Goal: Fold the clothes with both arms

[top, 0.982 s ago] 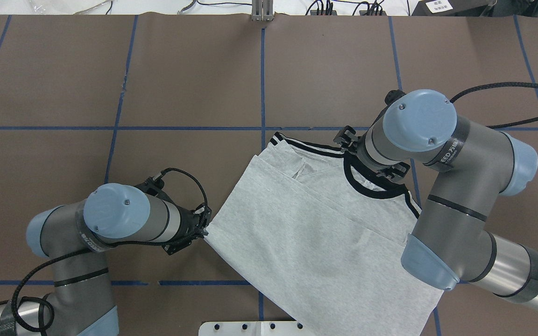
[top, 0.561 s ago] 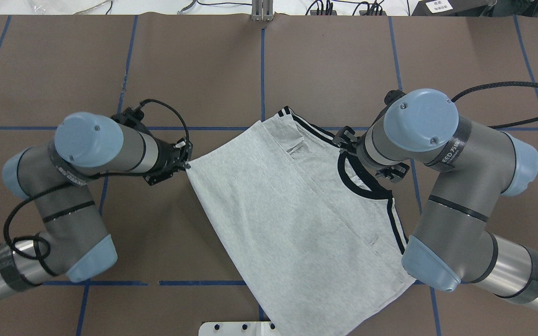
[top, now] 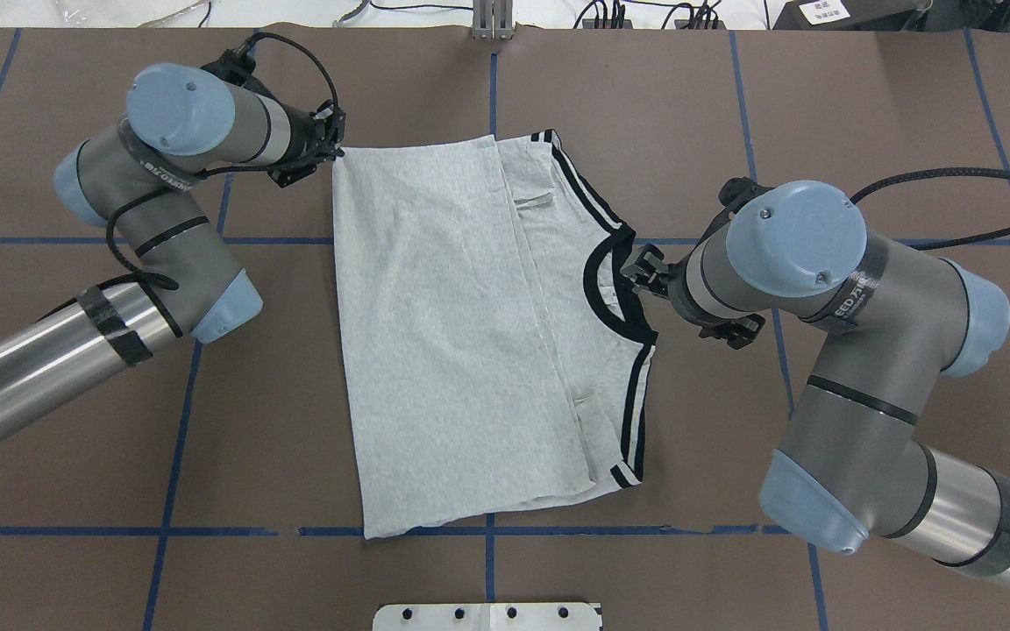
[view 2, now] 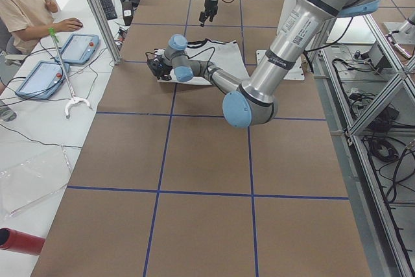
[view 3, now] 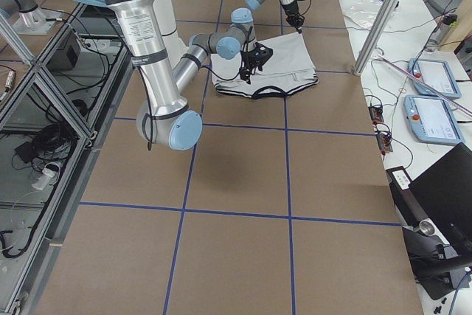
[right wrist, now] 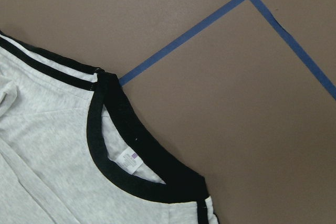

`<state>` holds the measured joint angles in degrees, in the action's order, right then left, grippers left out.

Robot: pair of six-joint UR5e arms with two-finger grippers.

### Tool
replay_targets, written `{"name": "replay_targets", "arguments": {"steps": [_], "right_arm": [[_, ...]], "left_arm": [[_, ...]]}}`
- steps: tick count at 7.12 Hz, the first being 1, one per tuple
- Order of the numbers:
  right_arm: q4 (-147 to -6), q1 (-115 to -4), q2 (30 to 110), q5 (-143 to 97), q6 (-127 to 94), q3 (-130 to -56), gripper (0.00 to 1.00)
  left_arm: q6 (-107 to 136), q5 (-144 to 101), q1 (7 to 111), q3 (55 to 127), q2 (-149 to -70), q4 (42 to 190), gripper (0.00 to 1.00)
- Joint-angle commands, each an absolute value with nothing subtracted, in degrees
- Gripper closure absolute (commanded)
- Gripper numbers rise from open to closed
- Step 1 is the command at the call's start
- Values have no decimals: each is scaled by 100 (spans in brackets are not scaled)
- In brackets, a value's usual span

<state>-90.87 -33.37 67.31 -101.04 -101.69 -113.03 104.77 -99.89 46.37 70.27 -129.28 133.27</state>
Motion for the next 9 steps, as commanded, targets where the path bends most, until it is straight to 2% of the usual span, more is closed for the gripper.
{"name": "replay_targets", "arguments": {"steps": [1,4,5,6,7,8,9], "right_arm": [[-9079,-3340,6741,-10116,-10160,-11311,0],[-9070,-3322,6733,-10107,-10178,-11303,0],[-9070,-3314,6715,-10107,-10195,-11311,0],[-9062,-3270,6680,-10107,-10221,-11312,0],[-9009,-3148,6645,-10099,-10317,-11320,0],[-8809,-2912,6645,-10055,-10562,-11312,0],[-8659,-2657,6601,-10037,-11104,-11346,0]], "left_arm": [[9970,-9557,4781,5728,-13629,14295,100],[9448,-9475,4904,4671,-14095,15035,100],[9448,-9475,4948,4423,-14254,15125,94],[9431,-9475,4974,4412,-14247,15126,64],[9344,-9536,5001,4482,-14221,15126,39],[9334,-9554,4992,5083,-13899,15126,36],[9343,-9937,4992,6133,-13321,15100,35]]}}
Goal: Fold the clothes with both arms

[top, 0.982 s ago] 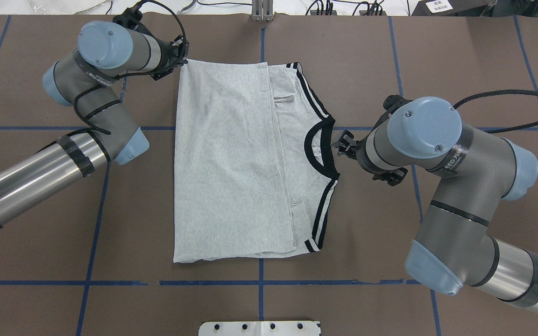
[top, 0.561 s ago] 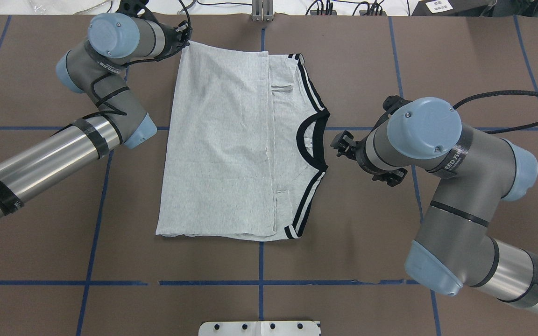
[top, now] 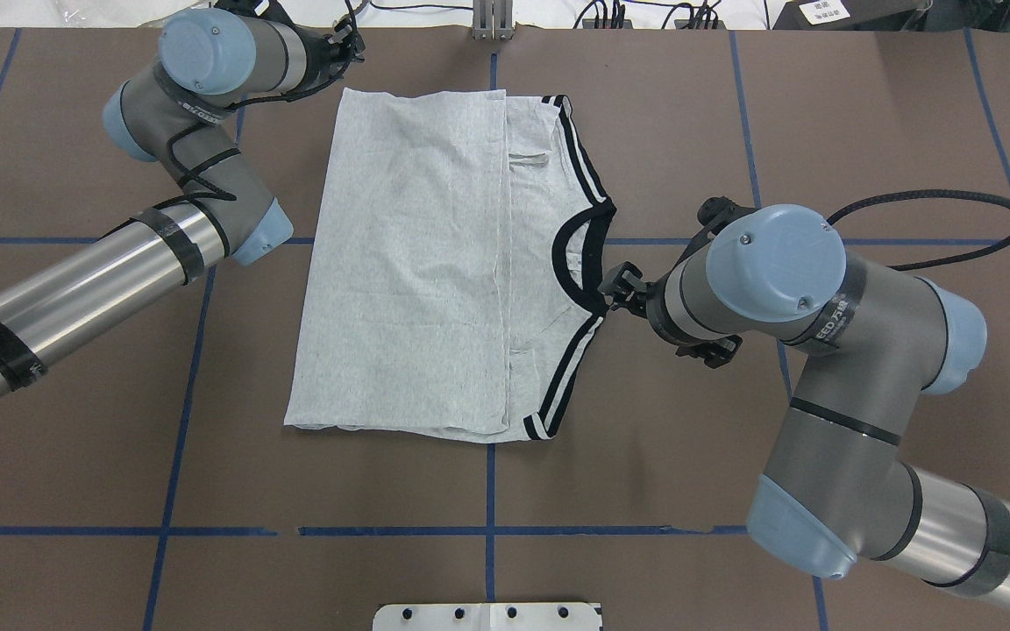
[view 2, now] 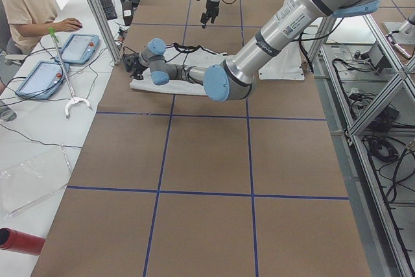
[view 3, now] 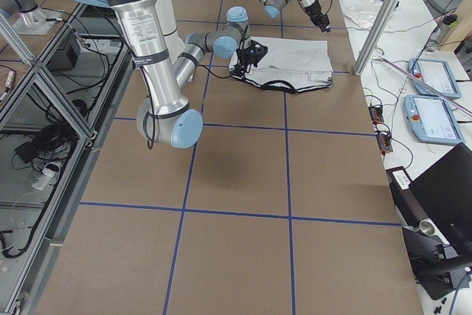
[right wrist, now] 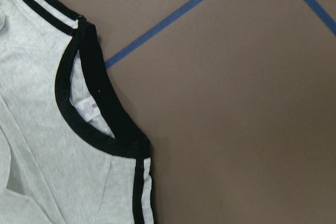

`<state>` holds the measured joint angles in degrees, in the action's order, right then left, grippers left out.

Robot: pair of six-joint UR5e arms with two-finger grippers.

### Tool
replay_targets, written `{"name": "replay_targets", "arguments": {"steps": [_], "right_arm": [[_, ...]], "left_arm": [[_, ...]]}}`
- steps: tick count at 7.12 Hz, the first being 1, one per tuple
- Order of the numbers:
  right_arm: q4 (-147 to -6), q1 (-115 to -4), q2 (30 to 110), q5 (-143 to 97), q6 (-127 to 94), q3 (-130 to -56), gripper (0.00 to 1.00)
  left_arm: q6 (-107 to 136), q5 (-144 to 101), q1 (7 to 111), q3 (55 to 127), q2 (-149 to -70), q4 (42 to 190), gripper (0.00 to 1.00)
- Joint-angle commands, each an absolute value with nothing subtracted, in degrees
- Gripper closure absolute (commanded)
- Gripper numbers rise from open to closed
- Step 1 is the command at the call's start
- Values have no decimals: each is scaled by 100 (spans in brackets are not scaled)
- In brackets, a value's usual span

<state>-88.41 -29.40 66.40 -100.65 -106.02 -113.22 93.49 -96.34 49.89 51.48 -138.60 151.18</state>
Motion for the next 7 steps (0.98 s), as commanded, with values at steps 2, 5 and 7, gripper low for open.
{"name": "replay_targets", "arguments": {"steps": [2,5,7], "right_arm": [[-8543,-1937,6286,-9374,-11932,-11251,0],[-8403,-1758,5785,-9229,-12787,-10549,0],[-7589,-1696,5644,-9229,-13077,-9856,0]], "left_arm": [[9369,-10529,5010,6766,-12886,15065,34],[9387,-10529,5010,6855,-12736,15056,34],[9387,-10521,5001,6847,-12666,15056,33]]}}
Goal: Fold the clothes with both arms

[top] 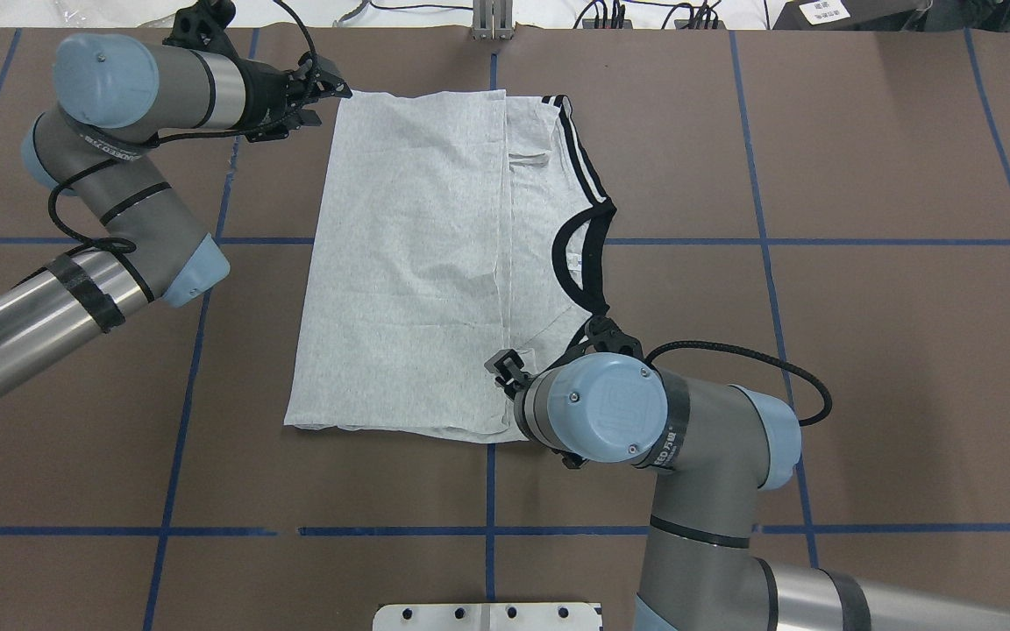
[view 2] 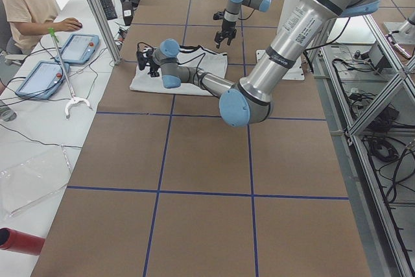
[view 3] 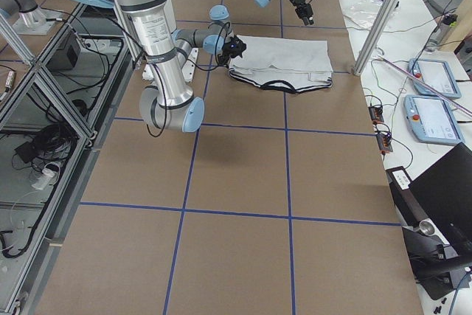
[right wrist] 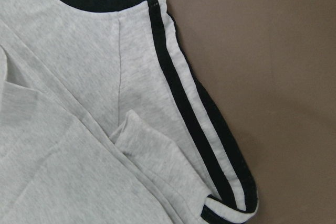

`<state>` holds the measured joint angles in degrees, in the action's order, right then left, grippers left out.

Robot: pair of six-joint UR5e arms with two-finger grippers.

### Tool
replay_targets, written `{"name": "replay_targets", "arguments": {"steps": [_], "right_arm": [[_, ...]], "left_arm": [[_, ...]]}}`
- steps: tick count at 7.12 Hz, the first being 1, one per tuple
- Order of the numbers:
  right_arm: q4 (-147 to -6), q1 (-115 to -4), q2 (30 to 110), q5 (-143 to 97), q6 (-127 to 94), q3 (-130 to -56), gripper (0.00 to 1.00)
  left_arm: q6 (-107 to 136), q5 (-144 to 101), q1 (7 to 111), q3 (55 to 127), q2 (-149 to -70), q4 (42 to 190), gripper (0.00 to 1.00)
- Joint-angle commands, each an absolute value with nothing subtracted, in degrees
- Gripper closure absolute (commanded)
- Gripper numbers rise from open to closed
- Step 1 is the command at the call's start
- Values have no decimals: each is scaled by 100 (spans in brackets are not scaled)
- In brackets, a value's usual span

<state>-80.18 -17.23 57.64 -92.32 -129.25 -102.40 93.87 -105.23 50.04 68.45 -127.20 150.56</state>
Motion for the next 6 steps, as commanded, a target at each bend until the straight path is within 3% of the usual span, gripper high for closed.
{"name": "replay_targets", "arguments": {"steps": [1,6], "right_arm": [[-7585,-1696,5634,-9263,-13087,-9800,0],[-7664,-1469,5634,-9343,-13306,-9809,0]], "left_arm": [[9387,-10512,4992,6847,-12665,15056,33],[9527,-10503,4975,6847,-12656,15056,32]]}}
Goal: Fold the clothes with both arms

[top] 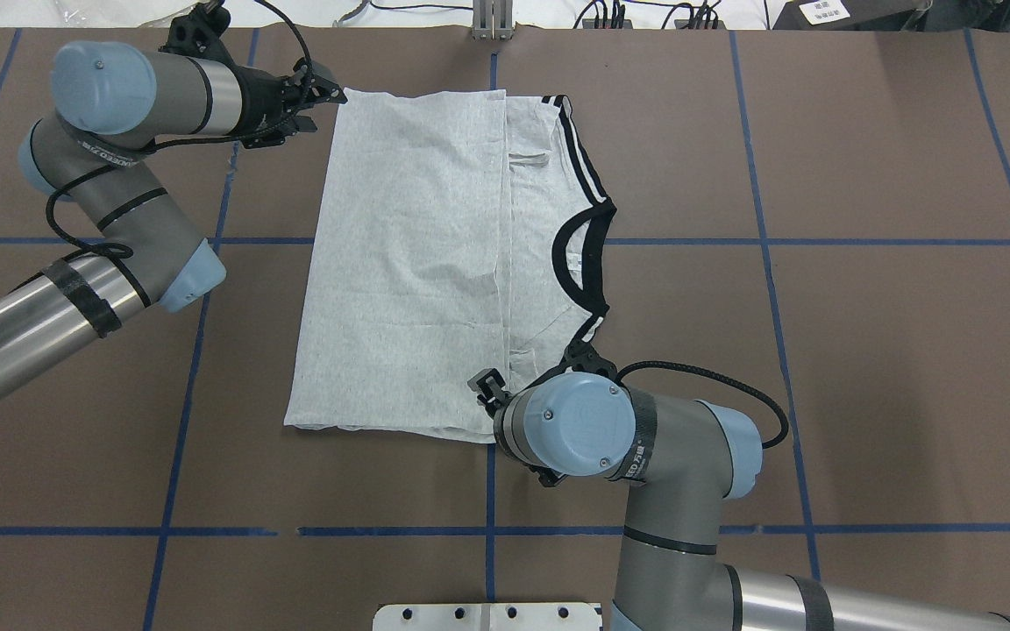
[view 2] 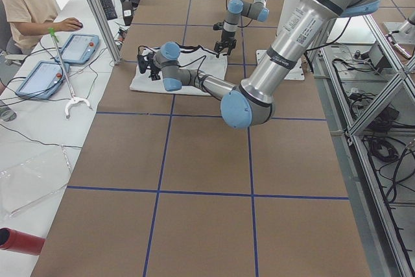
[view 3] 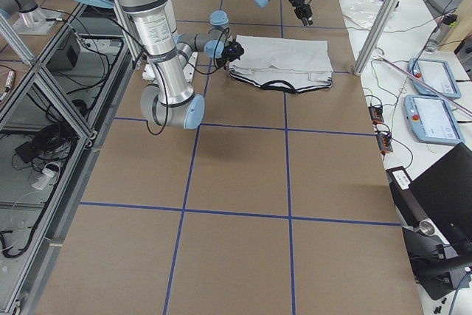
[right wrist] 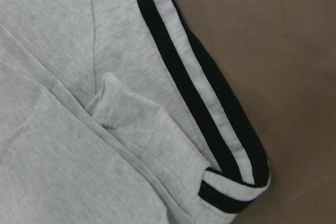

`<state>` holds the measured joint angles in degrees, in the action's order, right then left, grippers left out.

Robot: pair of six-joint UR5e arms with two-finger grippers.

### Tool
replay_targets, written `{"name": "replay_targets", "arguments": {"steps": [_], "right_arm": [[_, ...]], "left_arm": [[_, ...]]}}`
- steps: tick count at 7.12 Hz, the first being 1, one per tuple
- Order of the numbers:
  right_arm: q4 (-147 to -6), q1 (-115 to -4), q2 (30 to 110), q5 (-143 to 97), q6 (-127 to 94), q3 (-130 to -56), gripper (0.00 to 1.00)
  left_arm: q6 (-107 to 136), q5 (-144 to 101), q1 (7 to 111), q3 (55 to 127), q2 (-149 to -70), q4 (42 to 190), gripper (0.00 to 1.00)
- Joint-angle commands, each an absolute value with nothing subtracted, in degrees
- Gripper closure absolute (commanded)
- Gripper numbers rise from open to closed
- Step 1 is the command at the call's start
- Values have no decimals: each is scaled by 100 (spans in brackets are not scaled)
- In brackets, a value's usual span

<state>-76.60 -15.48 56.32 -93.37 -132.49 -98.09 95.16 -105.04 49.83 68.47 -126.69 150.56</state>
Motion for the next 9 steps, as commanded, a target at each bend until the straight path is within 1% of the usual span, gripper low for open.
{"name": "replay_targets", "arguments": {"steps": [1,5,6,7,8,9], "right_arm": [[-7664,-1459,5634,-9343,-13385,-9809,0],[-7664,-1485,5678,-9177,-13377,-9651,2],[-7664,-1503,5678,-9167,-13351,-9633,6],[-7655,-1512,5660,-9167,-13359,-9633,22],[-7655,-1512,5625,-9167,-13394,-9642,71],[-7655,-1512,5608,-9167,-13395,-9659,99]], "left_arm": [[9536,-10494,4975,6847,-12656,15056,31],[9624,-10485,4966,6838,-12639,15056,31],[9624,-10485,4966,6847,-12578,15073,31],[9607,-10494,4966,6847,-12560,15082,30],[9606,-10494,4966,6847,-12560,15082,30],[9606,-10485,4957,6847,-12551,15091,30]]}}
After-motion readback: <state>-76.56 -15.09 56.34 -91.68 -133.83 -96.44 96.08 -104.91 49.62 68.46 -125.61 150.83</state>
